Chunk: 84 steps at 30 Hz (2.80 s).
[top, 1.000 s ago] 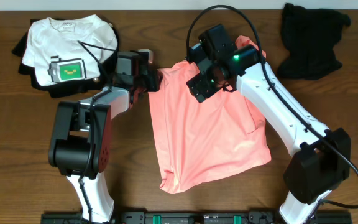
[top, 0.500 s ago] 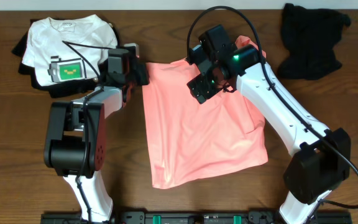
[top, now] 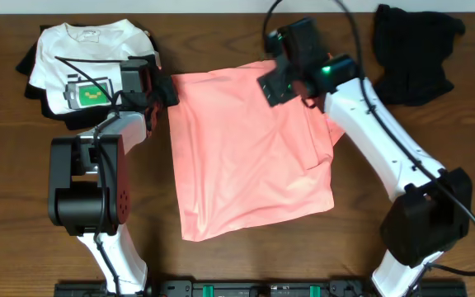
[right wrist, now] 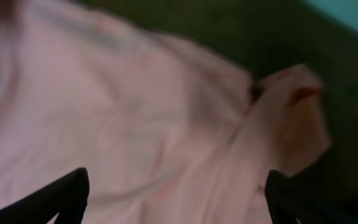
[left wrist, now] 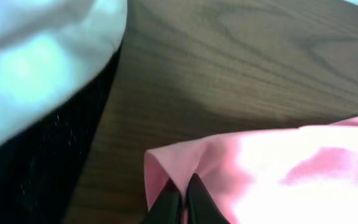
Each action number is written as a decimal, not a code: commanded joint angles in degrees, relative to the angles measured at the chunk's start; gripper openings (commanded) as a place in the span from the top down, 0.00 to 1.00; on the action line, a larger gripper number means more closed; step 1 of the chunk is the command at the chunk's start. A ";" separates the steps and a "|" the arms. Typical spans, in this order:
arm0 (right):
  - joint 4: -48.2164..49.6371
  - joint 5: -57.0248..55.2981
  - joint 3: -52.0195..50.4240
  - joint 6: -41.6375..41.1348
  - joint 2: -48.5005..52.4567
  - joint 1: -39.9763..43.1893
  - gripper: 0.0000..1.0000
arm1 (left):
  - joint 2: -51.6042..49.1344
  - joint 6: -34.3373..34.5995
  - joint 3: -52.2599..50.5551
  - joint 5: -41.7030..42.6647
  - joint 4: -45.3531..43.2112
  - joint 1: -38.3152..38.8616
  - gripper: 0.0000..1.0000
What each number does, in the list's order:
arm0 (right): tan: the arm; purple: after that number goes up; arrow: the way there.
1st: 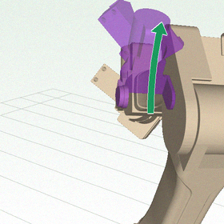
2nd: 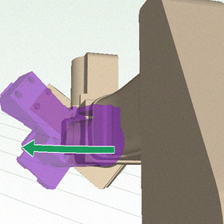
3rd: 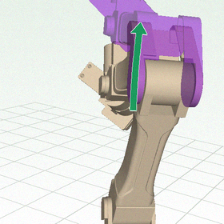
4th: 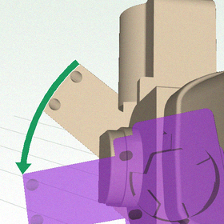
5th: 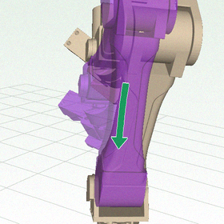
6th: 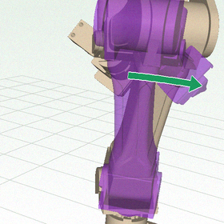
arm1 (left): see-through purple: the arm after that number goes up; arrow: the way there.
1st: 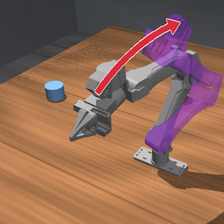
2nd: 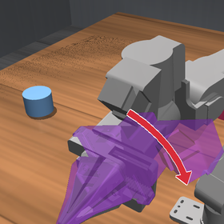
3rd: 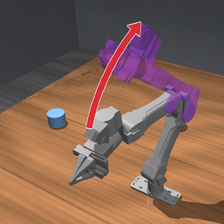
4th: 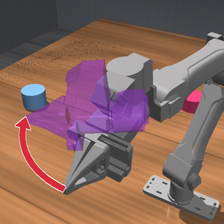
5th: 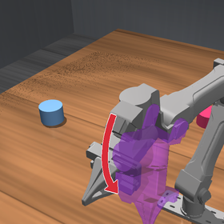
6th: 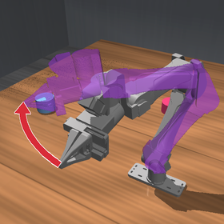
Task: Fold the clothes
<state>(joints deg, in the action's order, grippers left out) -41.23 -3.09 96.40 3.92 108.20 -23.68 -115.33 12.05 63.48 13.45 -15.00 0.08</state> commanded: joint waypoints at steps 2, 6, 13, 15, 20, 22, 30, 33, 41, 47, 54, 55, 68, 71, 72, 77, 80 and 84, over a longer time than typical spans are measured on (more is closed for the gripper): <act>4.50 -1.64 0.52 -3.04 3.21 5.97 0.11 | 1.88 1.81 1.36 -0.42 1.03 0.00 0.94; 10.27 2.01 0.52 -3.04 6.84 9.57 0.12 | 1.88 1.81 1.36 0.17 1.46 0.15 0.94; 19.61 2.05 0.52 -6.21 13.70 12.98 0.13 | 1.88 1.81 1.36 0.63 2.51 0.50 0.94; 21.40 2.08 0.52 -7.39 15.56 13.55 0.14 | 1.88 1.79 1.36 0.63 2.58 0.55 0.94; 24.33 2.34 0.52 -9.57 18.53 13.92 0.22 | 1.88 1.81 1.36 0.63 2.95 0.55 0.94; 25.62 3.06 0.52 -9.92 19.43 13.92 0.27 | 1.88 1.79 1.36 0.63 3.10 0.61 0.94; 31.15 3.56 0.52 -17.97 23.12 13.92 0.41 | 1.88 1.79 1.31 0.63 4.70 0.66 0.94; 32.92 3.72 0.52 -22.51 23.98 13.86 0.45 | 1.86 1.75 1.25 0.61 5.11 0.66 0.94; 37.70 3.52 0.52 -29.20 25.53 13.86 0.51 | 1.86 1.75 1.25 0.61 5.11 0.66 0.94; 40.96 2.49 0.52 -30.34 26.34 13.86 0.57 | 1.86 1.77 1.25 0.61 5.18 0.66 0.94; 41.94 2.03 0.50 -31.34 27.58 13.88 0.58 | 1.86 1.75 1.25 0.61 5.55 0.66 0.94; 41.92 2.03 0.50 -31.36 27.65 13.88 0.58 | 1.86 1.75 1.25 0.61 5.55 0.66 0.94; 40.35 -0.15 0.50 -31.74 27.89 14.40 0.49 | 1.86 1.55 1.25 0.59 5.60 0.66 0.94; 39.85 -0.11 0.50 -28.46 27.89 15.15 0.52 | 1.86 1.55 1.25 0.59 5.60 0.66 0.94; 39.67 -0.11 0.50 -27.78 27.89 15.37 0.55 | 1.86 1.55 1.25 0.59 5.60 0.66 0.94; 36.83 3.23 0.55 -22.03 27.65 16.83 0.64 | 1.86 1.53 1.25 0.59 5.86 0.66 0.94; 32.92 4.28 0.68 -19.41 26.21 17.99 0.58 | 1.86 0.55 1.25 0.59 6.05 0.66 0.94; 25.88 11.15 0.70 -13.29 21.44 20.52 0.48 | 1.86 0.50 1.25 0.59 6.78 0.66 0.94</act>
<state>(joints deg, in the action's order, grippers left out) -12.01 2.24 96.68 -16.12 134.54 -5.52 -115.31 13.45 63.48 13.61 -8.71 0.60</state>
